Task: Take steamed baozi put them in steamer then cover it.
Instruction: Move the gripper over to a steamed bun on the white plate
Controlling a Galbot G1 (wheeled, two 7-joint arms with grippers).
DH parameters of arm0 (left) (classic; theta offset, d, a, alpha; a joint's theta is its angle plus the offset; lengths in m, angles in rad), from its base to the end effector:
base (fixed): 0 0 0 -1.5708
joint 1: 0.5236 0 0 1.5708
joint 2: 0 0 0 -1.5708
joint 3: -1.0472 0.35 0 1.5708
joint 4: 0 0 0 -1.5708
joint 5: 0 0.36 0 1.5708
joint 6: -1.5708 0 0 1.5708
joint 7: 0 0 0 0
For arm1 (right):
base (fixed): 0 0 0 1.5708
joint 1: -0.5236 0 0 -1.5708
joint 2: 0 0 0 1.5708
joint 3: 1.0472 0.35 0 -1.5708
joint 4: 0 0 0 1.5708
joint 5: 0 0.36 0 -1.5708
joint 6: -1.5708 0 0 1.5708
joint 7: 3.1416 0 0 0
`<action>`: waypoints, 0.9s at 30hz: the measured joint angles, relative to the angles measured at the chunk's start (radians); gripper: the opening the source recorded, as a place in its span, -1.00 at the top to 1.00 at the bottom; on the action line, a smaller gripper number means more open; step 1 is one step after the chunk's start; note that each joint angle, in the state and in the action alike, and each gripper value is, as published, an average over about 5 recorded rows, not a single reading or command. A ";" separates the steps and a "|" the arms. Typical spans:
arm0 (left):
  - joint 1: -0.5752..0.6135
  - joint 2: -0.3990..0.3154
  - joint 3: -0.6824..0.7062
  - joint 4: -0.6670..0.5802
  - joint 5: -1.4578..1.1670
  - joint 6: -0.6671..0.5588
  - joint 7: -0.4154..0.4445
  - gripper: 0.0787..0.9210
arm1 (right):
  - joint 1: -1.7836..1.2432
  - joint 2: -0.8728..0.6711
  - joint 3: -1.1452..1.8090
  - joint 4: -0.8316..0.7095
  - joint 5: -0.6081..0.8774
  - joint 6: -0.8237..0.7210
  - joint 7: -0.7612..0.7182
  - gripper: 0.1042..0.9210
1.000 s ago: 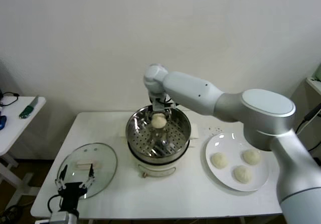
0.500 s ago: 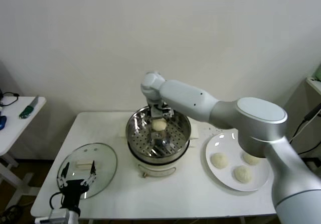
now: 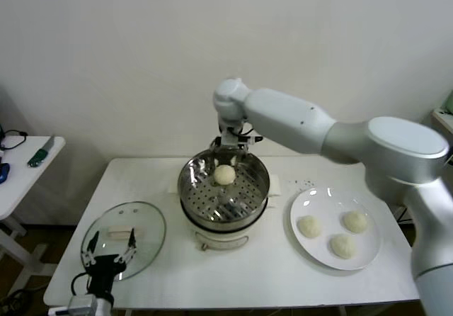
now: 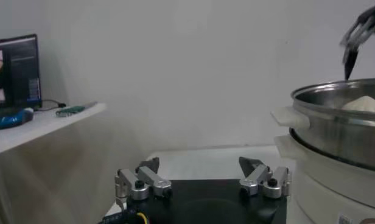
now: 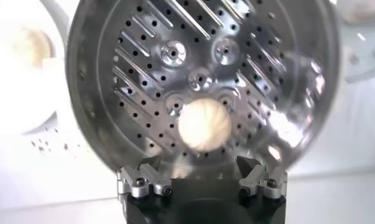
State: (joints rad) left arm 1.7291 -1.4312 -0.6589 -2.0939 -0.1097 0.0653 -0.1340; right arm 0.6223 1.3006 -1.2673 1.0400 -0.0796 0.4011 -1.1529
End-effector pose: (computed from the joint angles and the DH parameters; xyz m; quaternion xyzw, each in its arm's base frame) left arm 0.1374 0.0653 -0.3210 0.0880 -0.9897 -0.0473 0.1028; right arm 0.5976 0.1499 -0.0089 0.6090 -0.1850 0.7682 0.0695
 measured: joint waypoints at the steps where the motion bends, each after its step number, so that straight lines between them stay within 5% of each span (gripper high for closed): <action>1: 0.001 0.000 0.000 0.000 -0.002 0.000 0.000 -0.77 | 0.020 -0.024 -0.024 0.019 0.048 -0.041 0.009 -0.76; 14: 0.014 -0.004 -0.003 0.004 -0.016 0.004 0.000 -0.77 | 0.148 -0.373 -0.263 0.264 0.488 -0.551 0.111 -0.76; 27: 0.021 -0.013 -0.008 0.007 -0.020 0.006 0.000 -0.77 | 0.023 -0.552 -0.290 0.329 0.526 -0.722 0.133 -0.76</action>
State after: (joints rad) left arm 1.7497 -1.4441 -0.6667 -2.0868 -0.1295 0.0709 -0.1339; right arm 0.6453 0.7490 -1.5574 1.3686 0.4460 -0.3206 -1.0199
